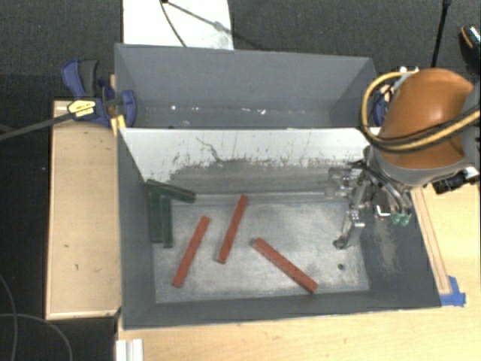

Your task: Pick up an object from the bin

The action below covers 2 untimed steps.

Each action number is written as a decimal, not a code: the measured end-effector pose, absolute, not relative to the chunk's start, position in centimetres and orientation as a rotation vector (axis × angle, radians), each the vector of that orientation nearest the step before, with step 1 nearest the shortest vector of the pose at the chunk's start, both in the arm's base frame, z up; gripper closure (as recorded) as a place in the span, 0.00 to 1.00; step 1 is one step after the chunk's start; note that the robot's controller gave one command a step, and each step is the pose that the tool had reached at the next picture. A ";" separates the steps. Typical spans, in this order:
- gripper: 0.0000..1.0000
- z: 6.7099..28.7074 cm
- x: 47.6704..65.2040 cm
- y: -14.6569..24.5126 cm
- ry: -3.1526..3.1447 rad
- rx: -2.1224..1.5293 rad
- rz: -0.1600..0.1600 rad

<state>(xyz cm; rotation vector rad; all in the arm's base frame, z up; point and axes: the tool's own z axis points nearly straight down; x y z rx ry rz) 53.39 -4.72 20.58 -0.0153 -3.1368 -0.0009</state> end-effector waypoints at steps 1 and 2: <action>0.00 6.7 50.7 -2.3 -3.122 -0.282 -0.001; 0.00 7.0 50.9 2.7 -3.111 -0.444 -0.004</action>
Offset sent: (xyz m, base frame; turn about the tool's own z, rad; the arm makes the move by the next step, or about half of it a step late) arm -0.0249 0.0240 -0.1358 0.1717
